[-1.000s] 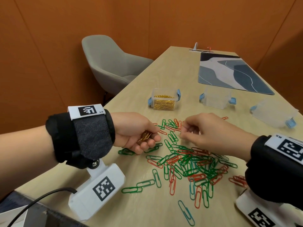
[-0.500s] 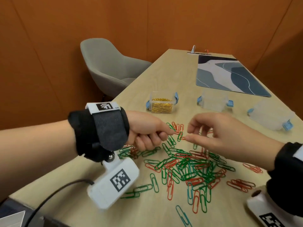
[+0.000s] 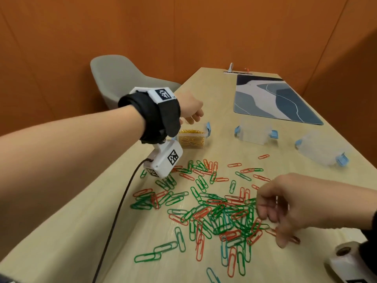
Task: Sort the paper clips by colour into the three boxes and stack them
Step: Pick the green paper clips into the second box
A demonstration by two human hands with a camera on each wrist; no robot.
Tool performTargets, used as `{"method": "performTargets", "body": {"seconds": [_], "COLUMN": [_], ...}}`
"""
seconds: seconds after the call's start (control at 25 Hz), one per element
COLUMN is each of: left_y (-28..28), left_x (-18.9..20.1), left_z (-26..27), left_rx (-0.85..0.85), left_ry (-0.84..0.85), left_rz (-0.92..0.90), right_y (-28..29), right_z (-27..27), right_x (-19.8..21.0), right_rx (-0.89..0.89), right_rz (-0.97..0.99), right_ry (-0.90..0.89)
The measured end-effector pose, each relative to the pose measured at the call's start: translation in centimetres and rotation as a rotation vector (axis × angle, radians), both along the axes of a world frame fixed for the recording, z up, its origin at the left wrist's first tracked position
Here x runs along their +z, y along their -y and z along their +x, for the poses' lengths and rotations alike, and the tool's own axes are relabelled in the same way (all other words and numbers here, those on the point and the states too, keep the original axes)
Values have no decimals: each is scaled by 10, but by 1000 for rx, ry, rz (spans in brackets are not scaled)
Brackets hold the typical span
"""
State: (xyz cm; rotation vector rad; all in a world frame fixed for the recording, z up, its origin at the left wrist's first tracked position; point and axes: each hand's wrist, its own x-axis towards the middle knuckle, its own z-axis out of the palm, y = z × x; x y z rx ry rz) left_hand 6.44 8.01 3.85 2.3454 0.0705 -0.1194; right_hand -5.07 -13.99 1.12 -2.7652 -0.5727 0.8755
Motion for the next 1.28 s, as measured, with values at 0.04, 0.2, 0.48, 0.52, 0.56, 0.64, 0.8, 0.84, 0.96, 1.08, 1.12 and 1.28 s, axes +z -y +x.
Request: {"method": "performTargets", "body": {"seconds": [0.04, 0.2, 0.48, 0.52, 0.56, 0.64, 0.8, 0.84, 0.96, 1.08, 1.12, 1.28], "left_y": [0, -31, -79, -71, -60, -36, -35, -46, -70, -54, -44, -12], "left_x": [-1, 2, -43, -45, -48, -52, -32, -26, -25, -41, -44, -43], "left_z": [-2, -42, -92, -91, -91, -91, -110, -119, -153, -164, -160, -138], "left_rx": [-17, -87, -181, -199, -237, -345, -372, -355, -401, -430, -434, -468], "left_ry": [58, 115, -210, -190, -170, -98, -91, -201, -504, -419, -377, -47], "left_rz": [83, 351, 722, 677, 637, 564, 427, 420, 535, 459, 366, 344], "right_y": [-1, 7, 25, 19, 10, -4, 7, 18, 44, 40, 32, -2], "right_z": [0, 9, 21, 19, 17, 11, 9, 9, 11, 11, 12, 11], "right_x": [-2, 3, -4, -7, -10, -13, -1, 3, 6, -4, -8, -16], "right_rx": [-4, -94, -153, -123, -85, -10, -50, -80, -138, -131, -110, 11], "right_rz": [49, 87, -67, -21, 27, 105, 89, 28, -172, -63, 24, 227], "right_ry": [19, 134, 69, 83, 94, 103, 176, 173, 73, 35, 45, 112]}}
